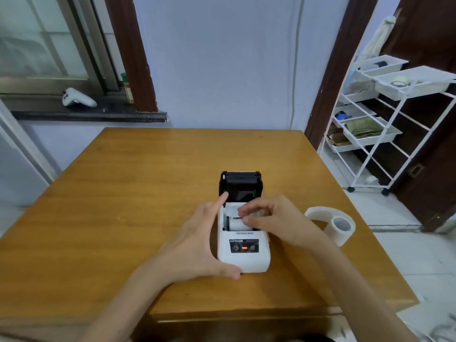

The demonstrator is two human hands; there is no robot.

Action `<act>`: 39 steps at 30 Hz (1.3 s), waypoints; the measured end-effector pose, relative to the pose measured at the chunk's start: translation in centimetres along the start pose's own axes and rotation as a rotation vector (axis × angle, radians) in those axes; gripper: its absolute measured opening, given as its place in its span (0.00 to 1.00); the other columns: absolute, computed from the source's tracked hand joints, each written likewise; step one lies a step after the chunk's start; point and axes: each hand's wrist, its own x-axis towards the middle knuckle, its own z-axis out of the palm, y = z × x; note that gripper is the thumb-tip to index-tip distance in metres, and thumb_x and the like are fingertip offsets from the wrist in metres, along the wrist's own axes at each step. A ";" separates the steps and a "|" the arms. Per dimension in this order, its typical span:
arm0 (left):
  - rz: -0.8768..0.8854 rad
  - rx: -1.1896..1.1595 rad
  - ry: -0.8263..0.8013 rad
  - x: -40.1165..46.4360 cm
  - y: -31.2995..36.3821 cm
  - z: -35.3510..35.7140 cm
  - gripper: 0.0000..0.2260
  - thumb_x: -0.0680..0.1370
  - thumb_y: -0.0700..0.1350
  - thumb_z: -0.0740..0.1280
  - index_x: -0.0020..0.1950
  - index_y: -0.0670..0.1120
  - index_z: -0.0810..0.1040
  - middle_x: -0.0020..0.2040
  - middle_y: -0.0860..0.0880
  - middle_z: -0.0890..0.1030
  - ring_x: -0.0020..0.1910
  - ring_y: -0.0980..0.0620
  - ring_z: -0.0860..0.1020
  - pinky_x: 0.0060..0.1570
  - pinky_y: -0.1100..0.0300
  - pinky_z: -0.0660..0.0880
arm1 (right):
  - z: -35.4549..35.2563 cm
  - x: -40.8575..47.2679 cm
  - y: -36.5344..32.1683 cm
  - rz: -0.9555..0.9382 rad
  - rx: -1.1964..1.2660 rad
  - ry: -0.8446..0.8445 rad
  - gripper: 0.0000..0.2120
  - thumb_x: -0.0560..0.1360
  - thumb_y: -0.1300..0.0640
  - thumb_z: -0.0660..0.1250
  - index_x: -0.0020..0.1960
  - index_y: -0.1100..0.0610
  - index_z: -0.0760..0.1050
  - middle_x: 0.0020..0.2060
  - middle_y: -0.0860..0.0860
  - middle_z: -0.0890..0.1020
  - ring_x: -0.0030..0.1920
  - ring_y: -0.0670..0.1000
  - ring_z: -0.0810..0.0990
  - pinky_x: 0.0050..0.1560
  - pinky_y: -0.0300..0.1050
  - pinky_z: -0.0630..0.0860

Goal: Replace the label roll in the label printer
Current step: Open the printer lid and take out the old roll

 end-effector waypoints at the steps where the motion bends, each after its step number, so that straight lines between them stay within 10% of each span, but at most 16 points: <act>1: 0.000 0.006 -0.005 0.0 0.0 0.0 0.61 0.55 0.69 0.78 0.70 0.75 0.34 0.70 0.67 0.56 0.71 0.61 0.61 0.71 0.50 0.66 | -0.2 0.0 -0.2 -0.001 -0.021 -0.026 0.10 0.74 0.59 0.72 0.56 0.56 0.83 0.44 0.43 0.84 0.30 0.32 0.76 0.32 0.25 0.70; 16: -0.020 -0.079 -0.014 0.1 0.4 -0.7 0.55 0.54 0.75 0.72 0.68 0.79 0.37 0.71 0.66 0.57 0.73 0.58 0.62 0.70 0.45 0.66 | -0.4 2.1 -1.2 0.017 -0.422 -0.176 0.12 0.69 0.48 0.76 0.52 0.44 0.84 0.44 0.37 0.84 0.44 0.35 0.78 0.50 0.42 0.78; 24: -0.019 -0.072 -0.002 0.0 0.4 -0.7 0.53 0.58 0.70 0.74 0.68 0.79 0.38 0.72 0.66 0.57 0.73 0.60 0.61 0.70 0.47 0.66 | -0.1 1.7 -0.8 0.008 -0.343 -0.099 0.09 0.70 0.50 0.75 0.50 0.45 0.86 0.27 0.30 0.79 0.31 0.34 0.77 0.37 0.37 0.73; 39: -0.012 -0.072 0.009 0.0 0.3 -0.6 0.52 0.58 0.71 0.74 0.68 0.79 0.39 0.71 0.66 0.58 0.72 0.60 0.62 0.70 0.45 0.66 | 0.1 1.0 -0.9 -0.061 -0.268 -0.042 0.06 0.72 0.55 0.73 0.48 0.48 0.86 0.29 0.33 0.82 0.31 0.36 0.78 0.39 0.43 0.77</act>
